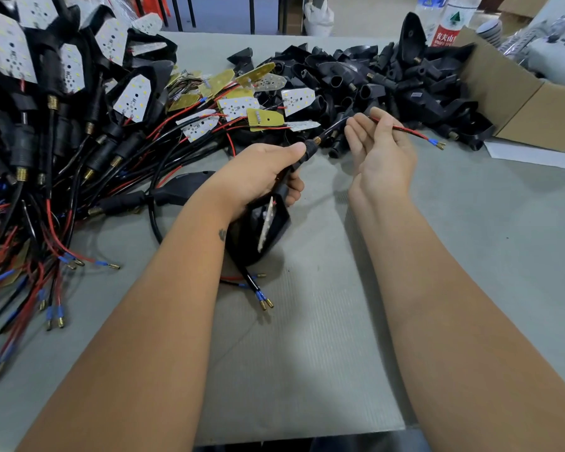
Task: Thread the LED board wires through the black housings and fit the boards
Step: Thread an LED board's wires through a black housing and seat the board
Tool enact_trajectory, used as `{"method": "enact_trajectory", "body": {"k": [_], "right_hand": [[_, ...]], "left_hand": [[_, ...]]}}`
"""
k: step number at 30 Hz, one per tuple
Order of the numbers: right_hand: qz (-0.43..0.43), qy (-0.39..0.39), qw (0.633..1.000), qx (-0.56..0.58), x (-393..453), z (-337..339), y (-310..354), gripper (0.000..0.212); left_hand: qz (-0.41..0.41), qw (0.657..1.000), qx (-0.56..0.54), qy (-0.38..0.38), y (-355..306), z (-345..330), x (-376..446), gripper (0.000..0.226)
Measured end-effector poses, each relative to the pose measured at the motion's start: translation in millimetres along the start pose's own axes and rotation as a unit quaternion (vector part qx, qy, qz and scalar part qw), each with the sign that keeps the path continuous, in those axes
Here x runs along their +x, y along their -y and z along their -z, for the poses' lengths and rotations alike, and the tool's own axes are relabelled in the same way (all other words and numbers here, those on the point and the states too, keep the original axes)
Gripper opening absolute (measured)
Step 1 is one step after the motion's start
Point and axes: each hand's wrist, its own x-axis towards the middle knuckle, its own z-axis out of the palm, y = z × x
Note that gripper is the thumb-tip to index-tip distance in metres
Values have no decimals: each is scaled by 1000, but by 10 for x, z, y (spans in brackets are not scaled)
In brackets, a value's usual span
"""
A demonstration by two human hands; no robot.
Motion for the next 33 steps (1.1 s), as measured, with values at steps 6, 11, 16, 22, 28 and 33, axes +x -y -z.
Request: {"method": "enact_trajectory", "body": {"k": [6,11,16,22,28,33], "right_hand": [[0,-27,999,25,45,57,16,25],[-13,-12,1000,19,50,47,14,20],[-140,21,990,15,-21,-24,5,19],[-167,181,951,-188,-209,-99,-69,18],[-181,329,897,-234,-292,-78,-25,9],[-182,306,895,-271,-315,-82,-4,29]], "left_hand": [[25,999,-18,28,23,131,-30,29],[25,999,-33,22,-3,131,-61,31],[-4,1000,-19,-11,-11,115,-48,37],[-16,999,-13,-25,-16,26,-25,58],[-13,983,-66,-172,13,-17,46,72],[-58,966,-56,-245,-7,-45,77,57]]}}
